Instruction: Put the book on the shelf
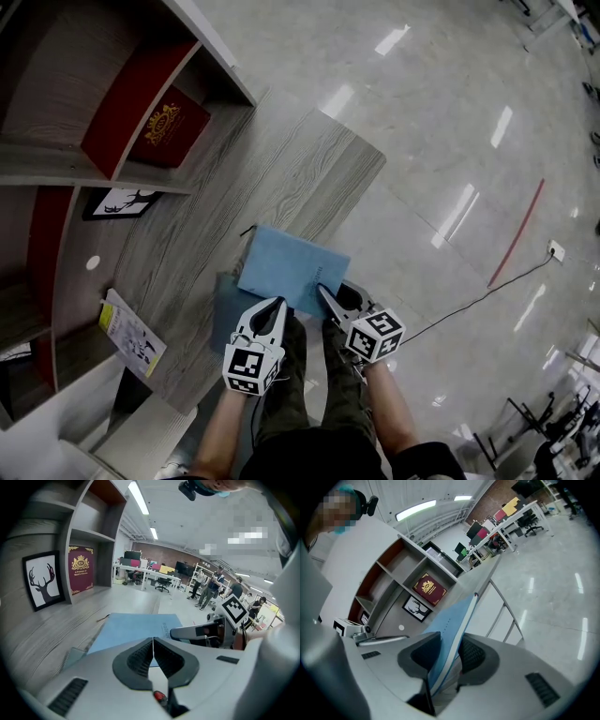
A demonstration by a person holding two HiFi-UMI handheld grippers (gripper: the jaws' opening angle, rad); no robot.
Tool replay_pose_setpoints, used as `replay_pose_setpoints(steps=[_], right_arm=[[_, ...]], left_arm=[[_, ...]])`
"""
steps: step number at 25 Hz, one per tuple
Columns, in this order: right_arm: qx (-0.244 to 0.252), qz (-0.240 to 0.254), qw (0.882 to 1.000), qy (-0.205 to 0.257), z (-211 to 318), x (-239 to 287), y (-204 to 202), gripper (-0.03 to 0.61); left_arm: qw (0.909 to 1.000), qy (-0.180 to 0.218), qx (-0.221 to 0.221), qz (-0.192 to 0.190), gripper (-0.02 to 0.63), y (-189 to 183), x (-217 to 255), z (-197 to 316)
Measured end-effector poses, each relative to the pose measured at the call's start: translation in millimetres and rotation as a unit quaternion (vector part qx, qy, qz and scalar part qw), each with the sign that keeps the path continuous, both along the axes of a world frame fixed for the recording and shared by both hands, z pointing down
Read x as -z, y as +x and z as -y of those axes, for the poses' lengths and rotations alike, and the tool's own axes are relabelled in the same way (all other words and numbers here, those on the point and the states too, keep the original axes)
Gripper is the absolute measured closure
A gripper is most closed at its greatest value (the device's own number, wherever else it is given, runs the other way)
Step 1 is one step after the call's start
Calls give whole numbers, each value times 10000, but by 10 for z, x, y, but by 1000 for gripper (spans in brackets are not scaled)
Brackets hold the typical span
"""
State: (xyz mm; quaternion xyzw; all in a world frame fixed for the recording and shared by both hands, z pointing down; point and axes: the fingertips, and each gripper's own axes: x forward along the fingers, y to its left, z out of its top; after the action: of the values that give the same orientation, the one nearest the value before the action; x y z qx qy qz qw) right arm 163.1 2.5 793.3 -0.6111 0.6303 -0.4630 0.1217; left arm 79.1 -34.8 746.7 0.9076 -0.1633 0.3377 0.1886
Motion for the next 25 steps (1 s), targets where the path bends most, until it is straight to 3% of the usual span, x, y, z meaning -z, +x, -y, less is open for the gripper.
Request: replay_pose_setpoints(steps=[10, 25], right_arm=[[-425, 567, 9967, 399, 30, 418, -25, 514], [-50, -863, 9923, 892, 296, 1512, -46, 515]], left_arm=[[9986, 330, 354, -212, 601, -167, 363, 139], [9908, 951, 633, -731, 601, -377, 1254, 280]])
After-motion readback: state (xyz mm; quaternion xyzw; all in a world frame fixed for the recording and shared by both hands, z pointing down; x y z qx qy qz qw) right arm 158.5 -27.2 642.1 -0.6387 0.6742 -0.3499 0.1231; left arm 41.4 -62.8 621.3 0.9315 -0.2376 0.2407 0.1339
